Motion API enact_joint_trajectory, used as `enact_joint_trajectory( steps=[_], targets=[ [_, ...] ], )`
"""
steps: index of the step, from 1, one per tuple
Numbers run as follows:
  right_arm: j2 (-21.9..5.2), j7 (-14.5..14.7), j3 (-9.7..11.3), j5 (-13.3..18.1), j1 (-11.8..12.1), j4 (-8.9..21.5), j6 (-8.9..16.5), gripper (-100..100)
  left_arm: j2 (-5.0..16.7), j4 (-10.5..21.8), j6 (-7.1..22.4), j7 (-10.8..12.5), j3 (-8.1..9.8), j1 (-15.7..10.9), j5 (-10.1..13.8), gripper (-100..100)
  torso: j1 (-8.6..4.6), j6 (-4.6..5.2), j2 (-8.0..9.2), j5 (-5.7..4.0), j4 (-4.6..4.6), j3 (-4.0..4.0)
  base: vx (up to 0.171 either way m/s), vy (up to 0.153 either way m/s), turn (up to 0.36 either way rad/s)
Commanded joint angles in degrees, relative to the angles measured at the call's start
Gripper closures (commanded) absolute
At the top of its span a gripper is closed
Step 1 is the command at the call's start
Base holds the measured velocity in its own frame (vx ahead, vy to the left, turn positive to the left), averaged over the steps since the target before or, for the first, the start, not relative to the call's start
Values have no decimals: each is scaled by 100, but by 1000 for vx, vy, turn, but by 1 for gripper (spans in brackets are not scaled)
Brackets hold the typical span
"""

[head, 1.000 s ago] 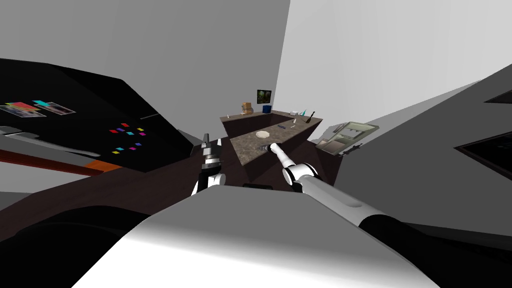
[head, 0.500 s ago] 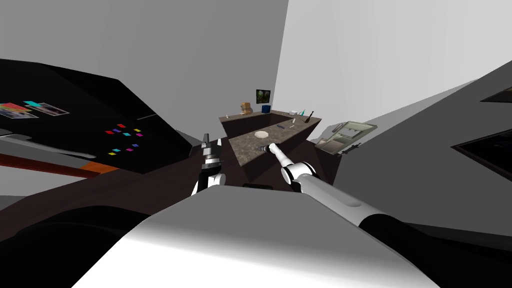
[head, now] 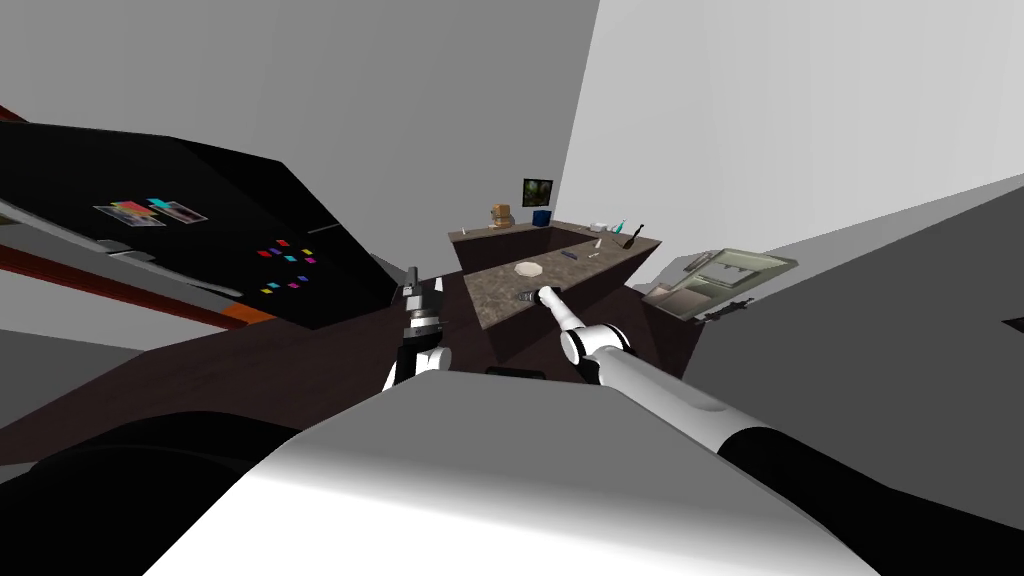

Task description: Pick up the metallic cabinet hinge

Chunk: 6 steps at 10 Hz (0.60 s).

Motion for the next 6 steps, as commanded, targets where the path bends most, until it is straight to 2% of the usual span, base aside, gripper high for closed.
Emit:
enact_joint_trajectory(
  steps=[1,2,3,4,5,6],
  targets=[
    [39,72,-243,67,-82,166,-90,-100,0,0,0,0,0,0,0,0,0,0,0,0,0,0,-2,-52,101],
    [89,94,-423,245,-132,276,-178,-100,0,0,0,0,0,1,0,0,3,2,-1,1,0,-1,-12,-49,150],
    [89,94,-489,245,-132,276,-178,-100,0,0,0,0,0,0,0,0,5,0,1,1,0,0,-14,-41,74],
    [139,116,-689,423,-183,386,-267,-100,0,0,0,0,0,1,0,0,7,3,1,1,0,1,-7,-45,118],
    [139,116,-736,423,-183,386,-267,-100,0,0,0,0,0,0,0,0,7,1,0,1,0,0,-5,-38,89],
    [188,138,-947,601,-233,497,-355,-100,0,0,0,0,0,1,0,0,9,2,-1,2,0,-1,-7,-42,158]
  ],
)
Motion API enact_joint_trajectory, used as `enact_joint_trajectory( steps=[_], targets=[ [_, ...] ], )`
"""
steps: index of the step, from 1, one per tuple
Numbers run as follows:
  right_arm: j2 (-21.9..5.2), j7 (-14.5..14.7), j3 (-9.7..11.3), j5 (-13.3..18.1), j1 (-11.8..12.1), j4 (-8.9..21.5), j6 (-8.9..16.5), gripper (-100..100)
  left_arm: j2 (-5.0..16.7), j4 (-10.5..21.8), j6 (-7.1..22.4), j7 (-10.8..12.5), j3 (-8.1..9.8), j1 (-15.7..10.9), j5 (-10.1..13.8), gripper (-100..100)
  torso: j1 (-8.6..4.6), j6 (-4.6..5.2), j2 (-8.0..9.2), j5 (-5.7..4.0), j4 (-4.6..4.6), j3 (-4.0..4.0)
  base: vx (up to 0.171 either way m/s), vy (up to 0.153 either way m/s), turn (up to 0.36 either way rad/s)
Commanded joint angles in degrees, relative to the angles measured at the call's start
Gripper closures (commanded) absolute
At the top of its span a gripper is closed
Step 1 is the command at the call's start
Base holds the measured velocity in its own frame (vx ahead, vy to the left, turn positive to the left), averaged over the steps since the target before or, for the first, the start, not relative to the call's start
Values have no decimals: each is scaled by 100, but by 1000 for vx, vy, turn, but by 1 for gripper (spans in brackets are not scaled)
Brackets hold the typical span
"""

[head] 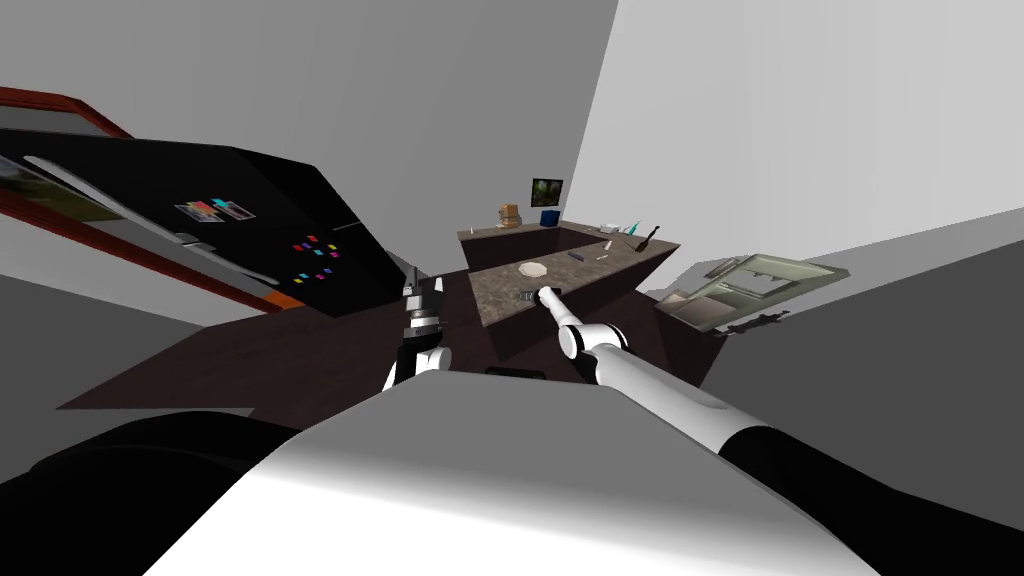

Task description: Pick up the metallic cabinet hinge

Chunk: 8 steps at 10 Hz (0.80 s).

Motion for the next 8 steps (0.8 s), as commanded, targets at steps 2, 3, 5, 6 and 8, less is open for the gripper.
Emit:
enact_joint_trajectory(
  steps=[2,3,5,6,8],
  targets=[
    [69,44,-395,267,-79,166,-136,-100,0,0,0,0,0,0,0,0,-6,0,1,-1,0,0,-12,-60,156],
    [119,66,-579,445,-130,276,-224,-100,0,0,0,0,1,1,0,0,-6,5,2,-2,0,1,-18,-49,130],
    [169,88,-864,623,-180,386,-313,-100,0,0,0,0,0,1,0,0,-1,4,1,0,1,1,-11,-41,110],
    [146,47,-734,558,-131,282,-243,-100,0,0,0,0,0,0,0,0,-1,1,1,0,0,1,-5,-25,41],
    [151,44,-750,574,-132,285,-253,100,0,0,0,0,0,1,0,0,10,4,-3,2,0,-2,0,0,0]
  ],
)
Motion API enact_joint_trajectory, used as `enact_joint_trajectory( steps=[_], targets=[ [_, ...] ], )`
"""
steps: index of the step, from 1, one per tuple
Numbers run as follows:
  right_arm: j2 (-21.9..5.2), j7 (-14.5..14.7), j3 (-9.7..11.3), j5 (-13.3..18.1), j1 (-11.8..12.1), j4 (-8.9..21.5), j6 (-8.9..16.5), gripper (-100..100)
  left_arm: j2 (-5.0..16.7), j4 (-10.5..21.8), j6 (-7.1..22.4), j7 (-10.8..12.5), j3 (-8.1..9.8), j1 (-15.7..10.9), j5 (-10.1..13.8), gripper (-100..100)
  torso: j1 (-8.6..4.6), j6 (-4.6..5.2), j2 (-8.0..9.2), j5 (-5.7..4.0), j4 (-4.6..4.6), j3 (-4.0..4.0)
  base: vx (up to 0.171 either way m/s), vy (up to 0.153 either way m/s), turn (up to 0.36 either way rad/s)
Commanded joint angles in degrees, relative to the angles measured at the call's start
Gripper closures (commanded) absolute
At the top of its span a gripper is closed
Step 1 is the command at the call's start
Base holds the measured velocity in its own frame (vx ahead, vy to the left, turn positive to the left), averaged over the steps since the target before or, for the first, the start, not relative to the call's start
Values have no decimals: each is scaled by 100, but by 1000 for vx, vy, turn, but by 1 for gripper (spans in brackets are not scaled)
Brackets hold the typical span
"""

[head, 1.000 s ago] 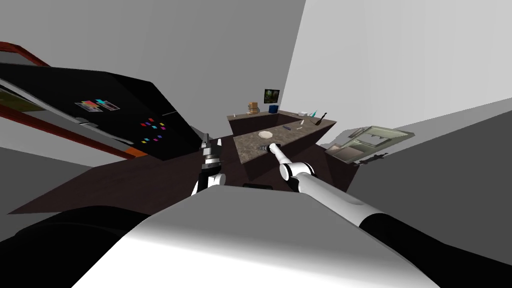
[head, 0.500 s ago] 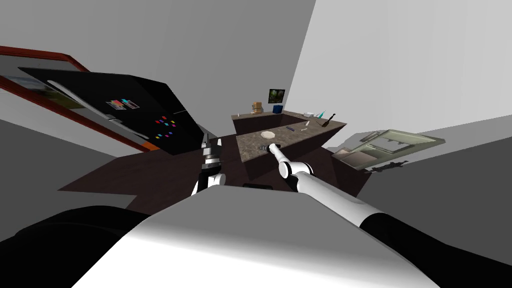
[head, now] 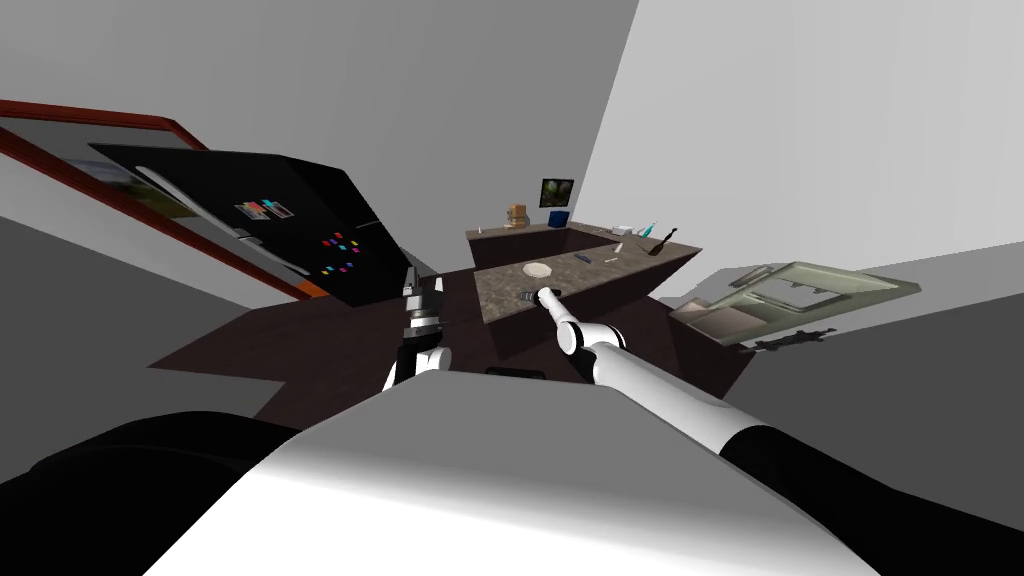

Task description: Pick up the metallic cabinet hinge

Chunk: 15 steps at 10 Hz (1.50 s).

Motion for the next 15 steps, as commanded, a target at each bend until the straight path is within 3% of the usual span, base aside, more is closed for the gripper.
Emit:
enact_joint_trajectory(
  steps=[1,3,4,5,6,8,11,12,13,15],
  targets=[
    [0,0,0,0,0,0,0,100,0,0,0,0,0,0,0,0,0,0,0,0,0,0,0,0,0],
    [-2,-1,-1,0,0,0,-2,100,0,0,0,0,0,0,0,0,-1,-2,-4,-1,-1,-3,0,0,0],
    [-2,-1,-1,0,0,0,-2,0,0,0,0,0,0,0,0,0,-1,-2,-5,-1,-1,-3,0,0,0],
    [-84,-1,286,-287,55,-118,115,100,0,0,0,0,0,0,0,0,-1,-1,-5,-1,-2,-3,17,60,-262],
    [-84,-1,354,-308,55,-118,115,100,-1,0,0,0,0,1,0,0,11,11,-9,3,-1,-5,14,87,-192],
    [-184,-45,748,-664,156,-339,291,100,0,0,0,0,0,1,0,0,22,-1,-10,5,-2,-6,16,63,-168],
    [-234,-67,1093,-842,207,-449,379,100,0,0,0,0,0,1,0,0,15,1,-11,4,-2,-6,12,46,-110],
    [-284,-89,1314,-1020,257,-560,467,100,0,0,0,0,0,0,0,0,15,-5,-9,3,-2,-5,3,48,-135],
    [-284,-89,1340,-1020,257,-560,467,100,0,0,0,0,0,1,0,0,16,-1,-7,3,-2,-4,1,38,-75],
    [-384,-133,1737,-1376,358,-780,644,100,0,0,0,0,0,1,0,0,13,-2,-7,3,-1,-4,14,53,-177]
  ],
)
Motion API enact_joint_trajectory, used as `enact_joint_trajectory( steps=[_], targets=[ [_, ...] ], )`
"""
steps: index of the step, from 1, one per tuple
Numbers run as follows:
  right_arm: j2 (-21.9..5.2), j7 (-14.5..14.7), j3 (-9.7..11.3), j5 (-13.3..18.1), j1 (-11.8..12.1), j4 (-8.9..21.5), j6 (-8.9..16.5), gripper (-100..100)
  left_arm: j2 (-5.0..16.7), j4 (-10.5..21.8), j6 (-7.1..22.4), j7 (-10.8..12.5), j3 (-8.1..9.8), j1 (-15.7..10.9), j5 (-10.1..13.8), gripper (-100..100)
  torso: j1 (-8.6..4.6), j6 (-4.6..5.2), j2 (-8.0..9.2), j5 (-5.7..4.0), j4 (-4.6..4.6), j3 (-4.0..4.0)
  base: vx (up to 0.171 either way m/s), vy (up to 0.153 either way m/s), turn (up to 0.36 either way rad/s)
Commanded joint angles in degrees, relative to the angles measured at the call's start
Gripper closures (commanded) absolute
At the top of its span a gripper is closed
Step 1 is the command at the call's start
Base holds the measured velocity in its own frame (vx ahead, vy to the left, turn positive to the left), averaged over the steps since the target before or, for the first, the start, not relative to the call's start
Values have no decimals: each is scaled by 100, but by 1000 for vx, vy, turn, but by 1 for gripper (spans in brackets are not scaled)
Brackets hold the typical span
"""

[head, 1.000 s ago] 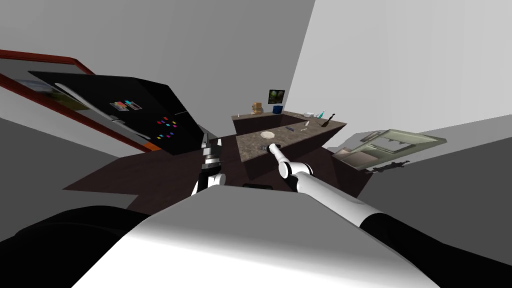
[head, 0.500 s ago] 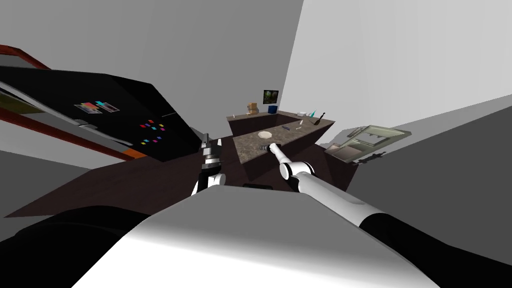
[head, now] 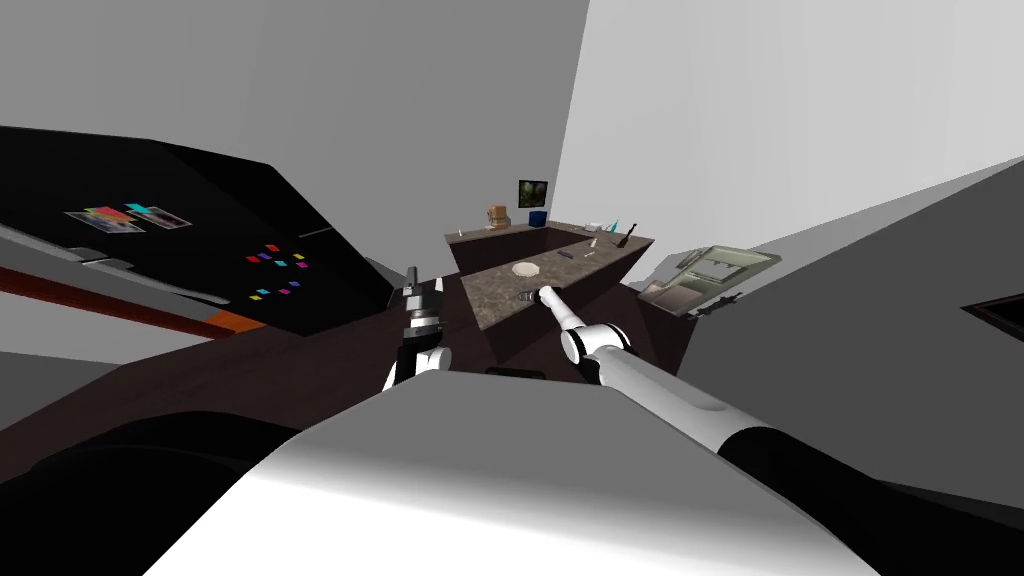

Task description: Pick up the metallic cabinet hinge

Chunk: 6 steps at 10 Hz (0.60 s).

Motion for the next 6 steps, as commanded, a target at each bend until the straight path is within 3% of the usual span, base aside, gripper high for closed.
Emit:
enact_joint_trajectory(
  steps=[1,2,3,4,5,6],
  targets=[
    [-26,-33,216,-92,49,-97,63,100,0,0,0,0,0,0,0,0,0,0,0,0,0,0,12,54,-96],
    [-76,-55,409,-270,100,-208,151,100,0,0,0,0,0,-1,0,0,1,-9,0,-1,-3,-1,3,49,-108],
    [-76,-55,463,-270,100,-208,151,100,0,0,0,0,0,0,0,0,0,-7,2,-1,-1,1,-1,40,-86],
    [-125,-77,689,-448,150,-318,239,100,0,0,0,0,0,-1,0,0,-3,-9,4,-2,-1,1,1,42,-141],
    [-97,-97,580,-334,130,-290,190,100,0,0,0,0,0,0,0,0,-4,-6,5,-2,0,2,0,24,-38],
    [-103,-112,603,-345,137,-305,209,0,0,0,0,0,0,-1,0,0,-9,-10,3,-3,-1,1,0,0,0]
  ],
)
